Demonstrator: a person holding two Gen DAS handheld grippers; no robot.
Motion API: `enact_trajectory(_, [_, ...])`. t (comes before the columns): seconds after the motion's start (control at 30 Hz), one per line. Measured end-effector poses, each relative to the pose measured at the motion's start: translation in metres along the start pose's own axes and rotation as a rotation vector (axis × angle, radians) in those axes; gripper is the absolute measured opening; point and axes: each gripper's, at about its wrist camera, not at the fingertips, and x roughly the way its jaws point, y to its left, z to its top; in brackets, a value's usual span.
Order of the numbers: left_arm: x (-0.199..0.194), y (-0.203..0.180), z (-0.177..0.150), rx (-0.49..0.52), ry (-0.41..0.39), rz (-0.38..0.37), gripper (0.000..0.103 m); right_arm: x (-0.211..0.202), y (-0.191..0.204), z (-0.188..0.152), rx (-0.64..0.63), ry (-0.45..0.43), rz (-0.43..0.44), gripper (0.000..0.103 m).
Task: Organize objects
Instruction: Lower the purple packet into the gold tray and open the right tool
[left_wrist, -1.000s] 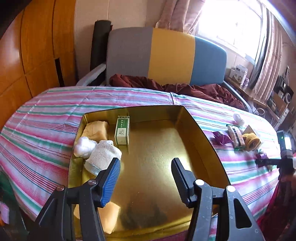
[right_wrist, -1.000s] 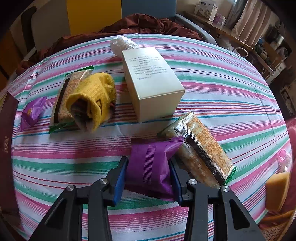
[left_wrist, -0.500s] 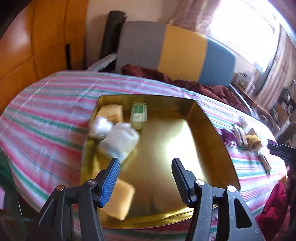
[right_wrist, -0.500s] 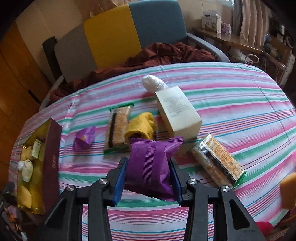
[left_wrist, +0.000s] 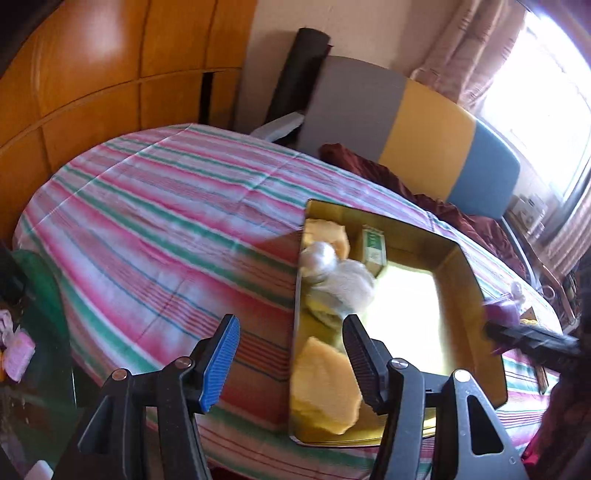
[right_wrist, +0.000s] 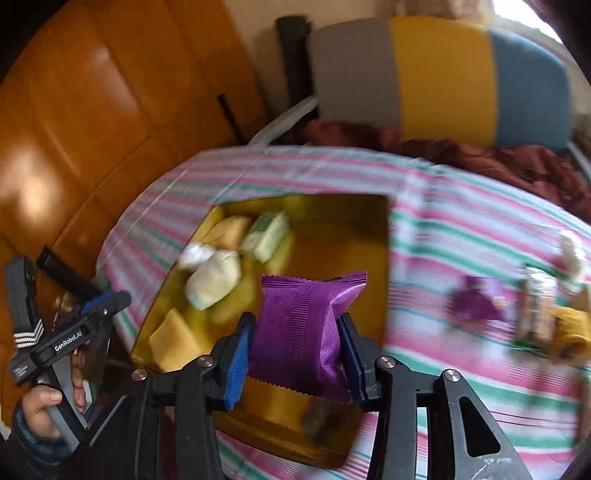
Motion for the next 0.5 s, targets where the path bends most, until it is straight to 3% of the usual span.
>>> enact_trajectory(0.23, [0.008,0.01,-0.006,-0.019,0.017,-0.003,0.058,0.089,0.043,0.0,-0.008,0.122,0.024,0.047])
enact_trajectory(0.27, [0.009,0.011,-0.006,-0.021,0.017,-0.003,0.059,0.096,0.047,-0.002,-0.008,0.132,0.041,0.051])
enact_trajectory(0.33, [0.01,0.012,-0.007,-0.026,0.021,-0.001,0.059,0.101,0.052,-0.005,-0.011,0.137,0.056,0.062])
enact_trajectory(0.5, [0.01,0.01,-0.009,-0.024,0.015,0.001,0.059,0.097,0.052,-0.014,-0.021,0.121,0.07,0.064])
